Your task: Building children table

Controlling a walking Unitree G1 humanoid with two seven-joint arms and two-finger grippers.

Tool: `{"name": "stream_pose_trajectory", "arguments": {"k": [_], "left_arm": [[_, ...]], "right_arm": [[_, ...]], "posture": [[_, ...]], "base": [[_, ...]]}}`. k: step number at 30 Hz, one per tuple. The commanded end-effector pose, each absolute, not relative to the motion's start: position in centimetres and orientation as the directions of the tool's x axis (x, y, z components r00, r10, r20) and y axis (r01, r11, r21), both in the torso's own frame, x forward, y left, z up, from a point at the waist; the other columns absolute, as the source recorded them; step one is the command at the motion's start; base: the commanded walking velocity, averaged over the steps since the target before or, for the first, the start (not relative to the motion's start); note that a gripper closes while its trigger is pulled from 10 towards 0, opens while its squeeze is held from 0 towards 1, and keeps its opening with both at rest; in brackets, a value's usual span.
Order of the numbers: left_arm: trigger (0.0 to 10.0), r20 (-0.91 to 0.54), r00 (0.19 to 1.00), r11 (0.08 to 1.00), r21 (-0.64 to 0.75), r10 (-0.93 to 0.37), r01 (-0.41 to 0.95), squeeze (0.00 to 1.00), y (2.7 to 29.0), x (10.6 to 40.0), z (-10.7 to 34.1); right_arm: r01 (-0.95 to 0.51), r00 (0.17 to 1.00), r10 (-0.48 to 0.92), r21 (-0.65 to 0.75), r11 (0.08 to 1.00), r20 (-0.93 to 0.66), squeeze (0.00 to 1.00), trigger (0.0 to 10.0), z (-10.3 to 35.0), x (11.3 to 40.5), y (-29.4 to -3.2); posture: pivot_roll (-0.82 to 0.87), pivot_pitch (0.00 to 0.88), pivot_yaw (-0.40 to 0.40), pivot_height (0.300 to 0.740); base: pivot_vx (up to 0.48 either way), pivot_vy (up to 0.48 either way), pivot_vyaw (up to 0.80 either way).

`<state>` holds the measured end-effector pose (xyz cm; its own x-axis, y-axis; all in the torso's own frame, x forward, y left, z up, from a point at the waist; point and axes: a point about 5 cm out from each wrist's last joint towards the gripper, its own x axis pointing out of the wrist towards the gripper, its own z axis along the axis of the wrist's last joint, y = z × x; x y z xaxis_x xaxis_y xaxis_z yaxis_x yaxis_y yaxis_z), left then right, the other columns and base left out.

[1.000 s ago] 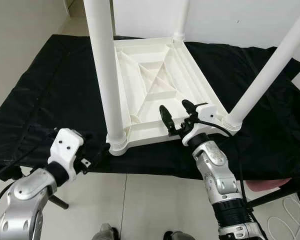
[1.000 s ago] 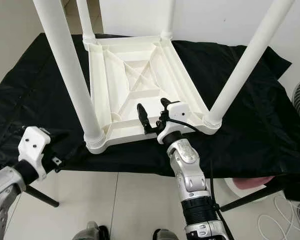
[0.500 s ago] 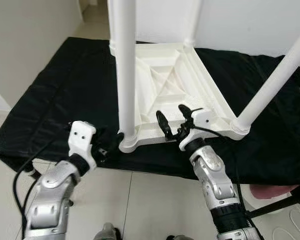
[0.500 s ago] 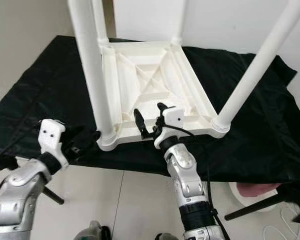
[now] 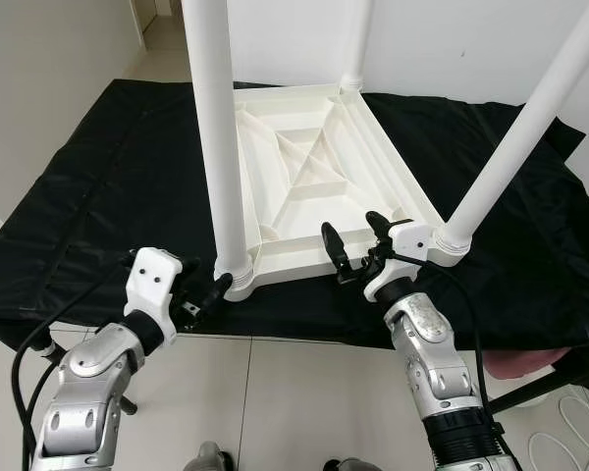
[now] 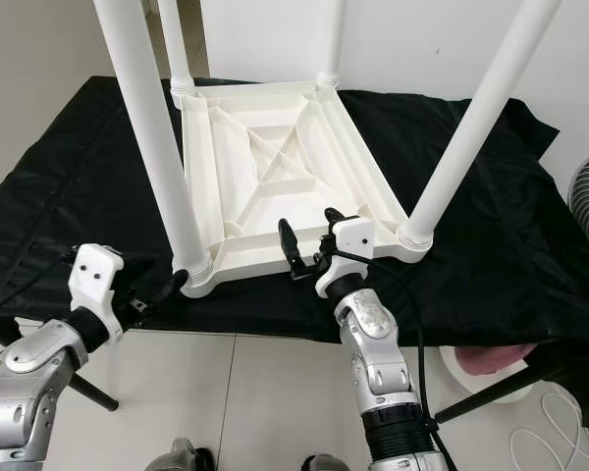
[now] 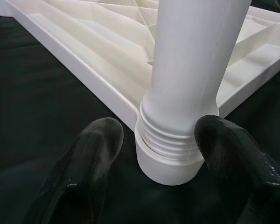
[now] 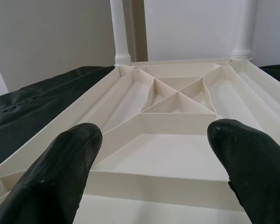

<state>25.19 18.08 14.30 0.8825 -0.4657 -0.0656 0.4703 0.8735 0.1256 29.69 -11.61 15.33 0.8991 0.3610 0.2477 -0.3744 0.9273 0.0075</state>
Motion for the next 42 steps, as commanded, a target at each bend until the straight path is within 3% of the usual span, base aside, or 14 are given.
{"name": "stream_pose_trajectory", "arguments": {"k": [1, 14, 31, 34, 36, 38, 41, 42], "left_arm": [[10.0, -0.074, 0.923, 0.908, 0.163, -0.378, 0.386, 0.00, 19.7, 25.4, 14.4], [10.0, -0.083, 0.950, 0.915, 0.257, -0.299, 0.311, 0.00, 21.9, 25.3, 14.9], [10.0, 0.094, 0.988, 0.971, 0.215, -0.125, 0.102, 0.00, 19.6, 28.2, 16.5], [10.0, 0.139, 0.982, 0.981, 0.165, -0.129, 0.106, 0.00, 17.4, 29.1, 17.2], [10.0, 0.139, 0.982, 0.981, 0.165, -0.129, 0.106, 0.00, 17.4, 29.1, 17.2], [10.0, 0.183, 0.963, 0.978, 0.109, -0.197, 0.180, 0.00, 14.0, 30.0, 17.9], [10.0, 0.202, 0.951, 0.972, 0.085, -0.232, 0.219, 0.00, 12.7, 30.3, 18.3], [10.0, 0.226, 0.934, 0.961, 0.076, -0.276, 0.265, 0.00, 11.3, 30.8, 18.8]], "right_arm": [[-0.380, 0.896, 0.368, 0.001, 0.925, 0.248, 0.00, 10.0, 15.3, 29.7, -11.4], [-0.386, 0.895, 0.377, -0.010, 0.922, 0.237, 0.00, 10.0, 15.3, 29.7, -11.7], [-0.310, 0.929, 0.304, -0.006, 0.951, 0.209, 0.00, 10.0, 14.6, 29.5, -12.3], [-0.283, 0.940, 0.277, -0.003, 0.959, 0.200, 0.00, 10.0, 14.4, 29.4, -12.6], [-0.283, 0.940, 0.277, -0.003, 0.959, 0.200, 0.00, 10.0, 14.4, 29.4, -12.6], [-0.241, 0.951, 0.236, 0.001, 0.970, 0.199, 0.00, 10.0, 14.2, 29.1, -13.0], [-0.209, 0.959, 0.204, 0.003, 0.978, 0.196, 0.00, 10.0, 14.1, 29.0, -13.4], [-0.134, 0.975, 0.132, 0.003, 0.991, 0.178, 0.00, 10.0, 13.8, 28.9, -14.2]], "posture": [[-0.02, 0.071, 0.011, 0.740], [-0.02, 0.085, -0.009, 0.740], [-0.05, 0.094, -0.004, 0.740], [-0.05, 0.092, 0.000, 0.740], [-0.05, 0.092, 0.000, 0.740], [-0.07, 0.091, 0.008, 0.740], [-0.07, 0.091, 0.008, 0.740], [-0.08, 0.093, 0.010, 0.740]], "base": [[0.000, 0.000, 0.00], [0.000, 0.000, 0.00], [0.000, 0.000, 0.00], [0.000, 0.000, 0.00], [0.000, 0.000, 0.00], [0.000, 0.000, 0.00], [0.000, 0.000, 0.00], [0.000, 0.000, 0.00]]}}
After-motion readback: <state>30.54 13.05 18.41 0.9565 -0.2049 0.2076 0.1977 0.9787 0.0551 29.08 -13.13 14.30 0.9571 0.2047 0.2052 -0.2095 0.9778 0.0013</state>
